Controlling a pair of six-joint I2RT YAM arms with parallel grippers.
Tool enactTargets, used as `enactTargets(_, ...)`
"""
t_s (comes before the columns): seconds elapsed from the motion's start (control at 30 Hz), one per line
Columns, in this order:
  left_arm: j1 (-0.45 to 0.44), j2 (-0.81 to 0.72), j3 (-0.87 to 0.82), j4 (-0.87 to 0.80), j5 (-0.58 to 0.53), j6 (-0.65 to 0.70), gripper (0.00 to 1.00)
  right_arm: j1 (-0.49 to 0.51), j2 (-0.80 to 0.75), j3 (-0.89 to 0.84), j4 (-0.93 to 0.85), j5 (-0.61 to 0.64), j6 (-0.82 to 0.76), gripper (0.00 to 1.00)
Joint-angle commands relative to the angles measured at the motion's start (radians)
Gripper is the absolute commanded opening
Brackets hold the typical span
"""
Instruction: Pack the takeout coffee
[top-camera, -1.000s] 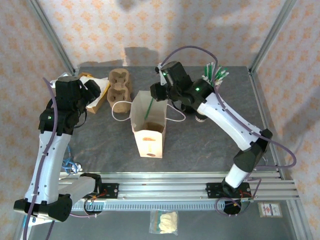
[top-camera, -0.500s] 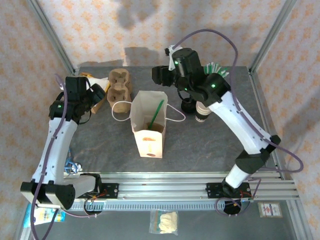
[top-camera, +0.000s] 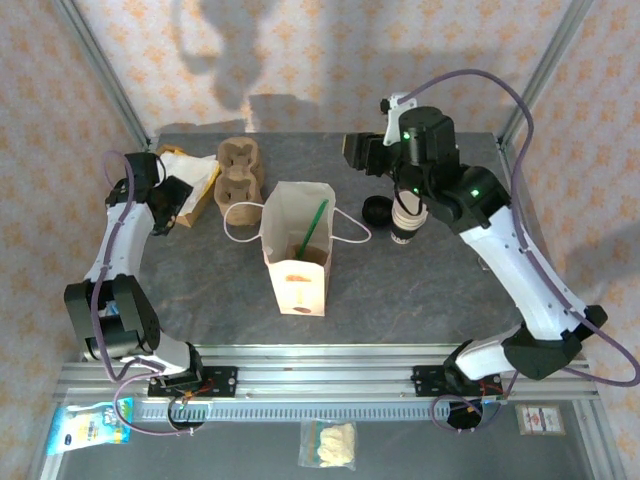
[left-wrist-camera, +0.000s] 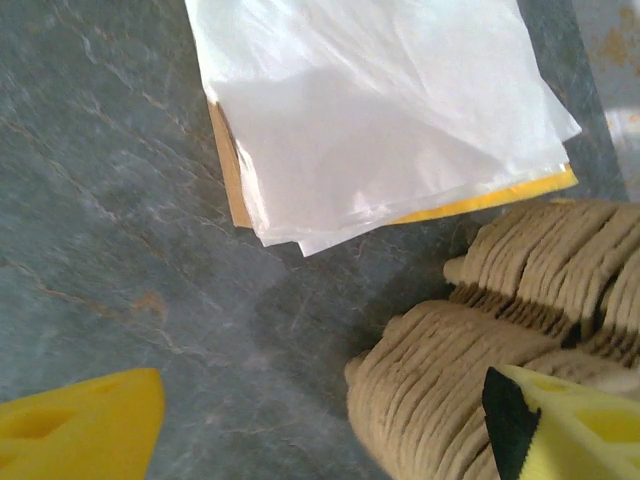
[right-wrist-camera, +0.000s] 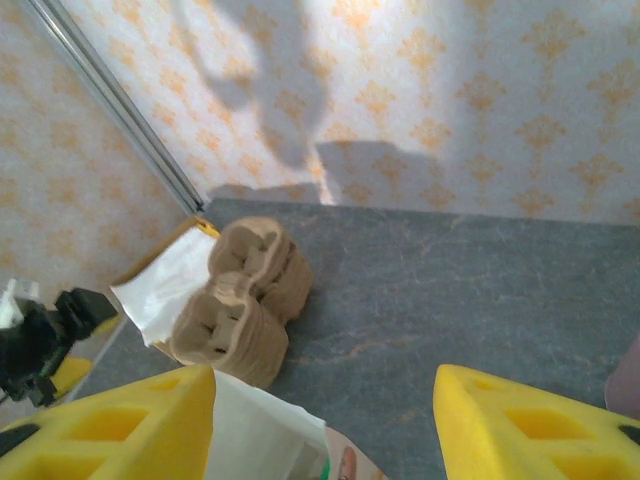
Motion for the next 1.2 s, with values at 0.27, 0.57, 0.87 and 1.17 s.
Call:
enactTargets(0.27,0.065,0.056,-0.121,0.338,0.166,-0.309,0.74,-0.029,0.013,-0.116,0.096,-0.085,-0.022,0.6)
enactTargets(0.57,0.085,0.129,-0.153,0.461,0.19,-0.372,0.68,-0.046,0.014,-0.132,0.103,-0.08,-0.044,0.6)
enactTargets(0.87,0.093,0.178,-0.132,0.423,0.17,-0.384,0.65,-0.055,0.029,-0.137,0.109,-0.08,-0.054,0.6)
enactTargets(1.17,0.095,0.209,-0.116,0.448,0.181,-0.396,0.49,-0.059,0.043,-0.134,0.111,-0.079,-0.057,0.6)
